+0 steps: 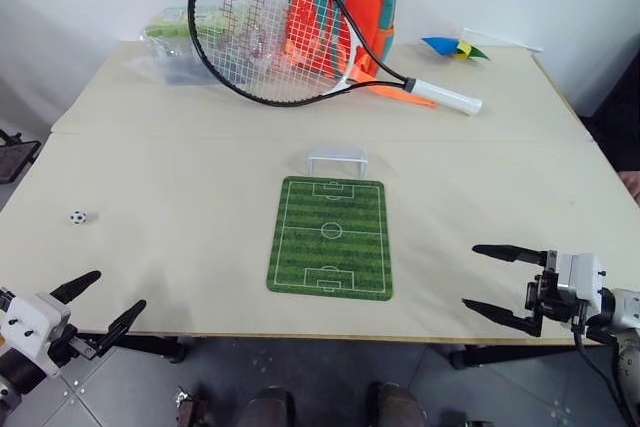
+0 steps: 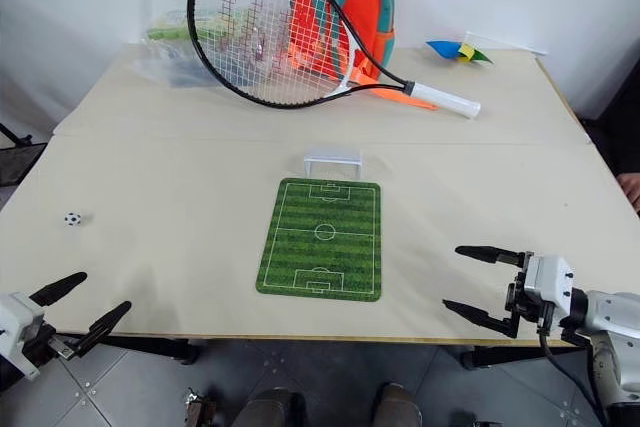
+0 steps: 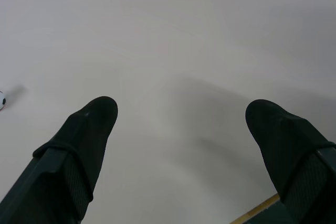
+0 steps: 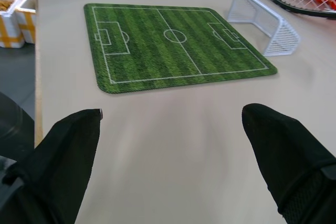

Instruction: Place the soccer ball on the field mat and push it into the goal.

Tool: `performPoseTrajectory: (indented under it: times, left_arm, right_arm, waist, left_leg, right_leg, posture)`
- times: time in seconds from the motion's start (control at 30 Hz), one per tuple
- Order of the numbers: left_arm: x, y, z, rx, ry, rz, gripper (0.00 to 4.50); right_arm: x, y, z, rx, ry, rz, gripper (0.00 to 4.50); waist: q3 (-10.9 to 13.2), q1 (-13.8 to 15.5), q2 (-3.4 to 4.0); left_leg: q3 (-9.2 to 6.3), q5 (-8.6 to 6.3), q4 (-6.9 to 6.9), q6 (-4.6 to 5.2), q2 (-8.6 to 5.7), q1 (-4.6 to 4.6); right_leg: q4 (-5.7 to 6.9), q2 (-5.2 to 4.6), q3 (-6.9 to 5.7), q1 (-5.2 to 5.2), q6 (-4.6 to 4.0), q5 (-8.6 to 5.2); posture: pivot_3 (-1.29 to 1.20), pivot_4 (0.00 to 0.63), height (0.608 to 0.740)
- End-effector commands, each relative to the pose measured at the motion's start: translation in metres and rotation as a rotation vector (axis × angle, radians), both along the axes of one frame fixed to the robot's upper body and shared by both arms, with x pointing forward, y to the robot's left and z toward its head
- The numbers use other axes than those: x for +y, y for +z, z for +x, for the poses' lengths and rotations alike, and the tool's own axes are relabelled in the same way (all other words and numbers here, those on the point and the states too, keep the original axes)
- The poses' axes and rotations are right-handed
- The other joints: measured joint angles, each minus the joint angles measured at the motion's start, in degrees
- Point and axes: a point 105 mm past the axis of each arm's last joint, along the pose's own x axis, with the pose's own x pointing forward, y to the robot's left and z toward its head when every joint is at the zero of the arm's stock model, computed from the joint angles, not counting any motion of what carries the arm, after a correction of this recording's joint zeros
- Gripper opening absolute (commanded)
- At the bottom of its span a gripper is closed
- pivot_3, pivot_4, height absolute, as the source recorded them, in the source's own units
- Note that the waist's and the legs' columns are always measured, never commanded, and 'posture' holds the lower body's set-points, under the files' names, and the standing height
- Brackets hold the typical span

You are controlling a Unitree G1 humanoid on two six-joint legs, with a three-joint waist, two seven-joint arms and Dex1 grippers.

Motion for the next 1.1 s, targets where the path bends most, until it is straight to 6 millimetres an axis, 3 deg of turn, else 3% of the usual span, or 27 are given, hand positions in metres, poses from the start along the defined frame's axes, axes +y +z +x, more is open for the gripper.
performPoseTrajectory:
  times: [0.03, 0.13, 0.27, 0.47, 0.63, 0.77, 0.87, 1.0, 1.1]
  left_arm:
    - [0.001, 0.01, -0.003, -0.054, 0.048, -0.042, 4.49]
    - [0.014, 0.012, -0.014, -0.111, 0.195, -0.194, 4.49]
    - [0.06, 0.001, -0.05, -0.267, 0.597, -0.403, 4.49]
    - [0.075, -0.011, -0.065, -0.358, 0.836, -0.448, 4.49]
    - [0.081, 0.01, -0.01, -0.404, 0.785, -0.497, 4.49]
    - [0.096, 0.026, 0.043, -0.334, 0.812, -0.468, 4.49]
    - [0.101, 0.033, 0.059, -0.316, 0.82, -0.432, 4.49]
    - [0.104, 0.045, 0.116, -0.261, 0.794, -0.441, 4.49]
    - [0.1, 0.044, 0.13, -0.238, 0.774, -0.418, 4.49]
  right_arm:
    - [0.013, 0.006, -0.001, -0.037, 0.057, 0.014, 4.5]
    - [0.032, 0.021, 0.009, -0.068, 0.06, 0.147, 4.5]
    - [0.064, 0.057, 0.017, -0.176, 0.088, 0.4, 4.5]
    - [0.079, 0.071, 0.025, -0.228, 0.062, 0.454, 4.5]
    - [0.082, 0.067, 0.028, -0.2, 0.088, 0.42, 4.5]
    - [0.082, 0.068, 0.035, -0.199, 0.091, 0.411, 4.5]
    - [0.082, 0.068, 0.036, -0.198, 0.095, 0.407, 4.5]
    - [0.086, 0.064, 0.035, -0.188, 0.099, 0.412, 4.5]
    - [0.088, 0.061, 0.032, -0.184, 0.1, 0.413, 4.5]
  waist:
    - [0.0, 0.01, 0.0]
    - [0.0, -0.3, 0.0]
    - [0.03, -0.37, -0.05]
    - [0.0, 1.68, -0.15]
    - [-0.02, 2.78, -0.17]
    - [-0.03, 2.17, -0.17]
    - [-0.03, 1.26, -0.17]
    - [-0.06, 1.06, -0.24]
    - [-0.08, 0.65, -0.27]
  left_leg:
    - [0.01, -0.01, -0.01, 0.0, 0.0, 0.01]
    - [0.06, -0.04, -0.03, 0.0, 0.01, 0.01]
    - [0.31, -0.18, -0.01, -0.1, 0.29, 0.15]
    - [0.37, -0.59, 0.68, 0.02, 0.43, -0.05]
    - [0.39, -0.62, 0.84, -0.07, 0.66, -0.08]
    - [0.58, -0.64, 0.77, -0.21, 0.87, -0.02]
    - [0.71, -0.66, 0.73, -0.19, 0.86, 0.02]
    - [0.93, -0.68, 0.66, -0.26, 0.9, 0.05]
    - [1.07, -0.68, 0.66, -0.25, 0.9, 0.01]
  right_leg:
    - [0.02, 0.0, 0.02, -0.01, 0.0, 0.0]
    - [0.01, 0.01, 0.09, -0.04, 0.0, 0.0]
    - [0.01, 0.29, 0.42, -0.09, -0.02, 0.01]
    - [0.07, 0.43, 0.47, -0.13, -0.02, 0.02]
    - [0.11, 0.73, 0.54, -0.16, -0.16, 0.1]
    - [0.21, 0.98, 0.69, -0.31, -0.3, 0.11]
    - [0.21, 0.98, 0.79, -0.34, -0.29, 0.11]
    - [0.3, 1.02, 0.83, -0.54, -0.29, 0.11]
    - [0.3, 1.01, 0.92, -0.62, -0.29, 0.11]
  posture:
    - [0.0, 0.15, 0.74]
    - [0.0, 0.15, 0.74]
    - [0.0, 0.15, 0.74]
    - [0.0, 0.15, 0.74]
    - [0.0, 0.15, 0.74]
    - [0.0, 0.15, 0.74]
    - [0.0, 0.15, 0.74]
    - [0.0, 0.15, 0.74]
    - [0.0, 0.15, 0.74]
